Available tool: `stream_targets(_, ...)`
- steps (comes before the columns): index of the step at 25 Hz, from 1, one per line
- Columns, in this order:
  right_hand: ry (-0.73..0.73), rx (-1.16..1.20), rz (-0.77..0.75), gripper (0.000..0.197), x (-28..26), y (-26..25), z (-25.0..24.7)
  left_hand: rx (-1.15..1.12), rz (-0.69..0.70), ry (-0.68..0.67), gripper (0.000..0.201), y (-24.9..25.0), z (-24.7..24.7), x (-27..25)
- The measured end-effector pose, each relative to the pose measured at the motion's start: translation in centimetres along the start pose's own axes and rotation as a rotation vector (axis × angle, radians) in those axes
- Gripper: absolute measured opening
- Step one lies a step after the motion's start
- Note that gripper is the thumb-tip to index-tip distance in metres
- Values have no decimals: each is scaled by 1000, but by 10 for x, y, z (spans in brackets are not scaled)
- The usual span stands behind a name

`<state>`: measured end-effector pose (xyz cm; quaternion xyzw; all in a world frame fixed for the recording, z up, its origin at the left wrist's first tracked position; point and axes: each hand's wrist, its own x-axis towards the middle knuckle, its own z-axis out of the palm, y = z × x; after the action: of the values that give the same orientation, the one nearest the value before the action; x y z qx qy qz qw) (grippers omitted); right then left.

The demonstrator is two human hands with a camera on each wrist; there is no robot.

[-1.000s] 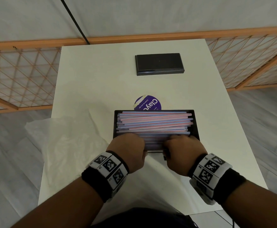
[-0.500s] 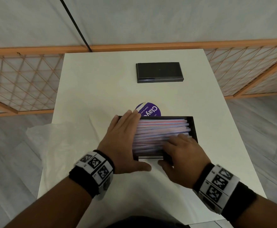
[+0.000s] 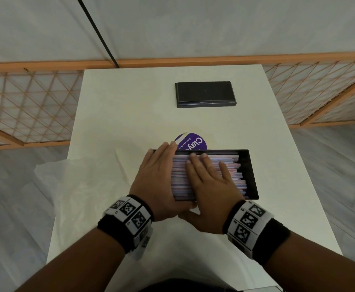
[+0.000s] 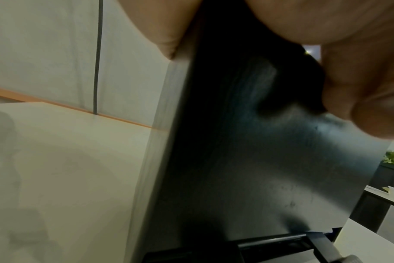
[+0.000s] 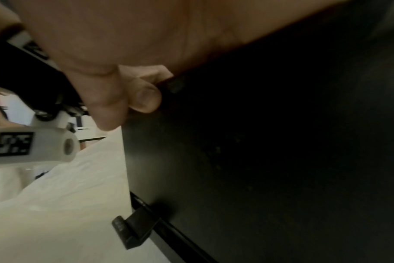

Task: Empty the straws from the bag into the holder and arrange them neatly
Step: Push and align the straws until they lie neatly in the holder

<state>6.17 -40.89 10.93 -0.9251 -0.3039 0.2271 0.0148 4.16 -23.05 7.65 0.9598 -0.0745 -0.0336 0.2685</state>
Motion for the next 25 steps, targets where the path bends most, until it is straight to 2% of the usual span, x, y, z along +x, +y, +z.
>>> stream_targets(2,-69,-11,-11,112,4,1,-2,4,-1,0,135,0,0,2)
stream_targets(4,-66,33,-70,106,2,3,-6,-1,-4,-2,135,-1,0,3)
stream_targets(5,-15,90,-85,101,-3,6,-7,10,0,-6,135,-1,0,4)
stream_targets(7,223,196,-51,89,-14,21,-8,45,15,1,134,-1,0,8)
stream_targets(9,511,239,156,73,-22,45,-5,70,11,-9,133,2,-3,12)
stream_targets(10,591,282,305,66,-24,56,-5,69,7,-27,135,5,-5,13)
stream_targets(11,593,376,446,61,-25,66,-3,48,3,-34,137,6,-7,13)
stream_targets(12,543,488,542,56,-24,74,-1,-12,-12,-6,136,7,-9,10)
stream_targets(14,445,640,601,40,-21,82,7,-262,-104,123,120,6,-9,2)
stream_targets(16,444,703,592,27,-18,83,11,-604,-344,159,101,5,-8,-3)
stream_targets(19,428,701,605,31,-13,84,5,-998,-611,154,93,0,-4,9)
stream_targets(22,476,609,592,37,-10,92,-31,-1101,-673,180,95,3,-22,28)
stream_targets(25,643,441,507,35,-16,96,-88,-1227,-637,184,72,17,-43,43)
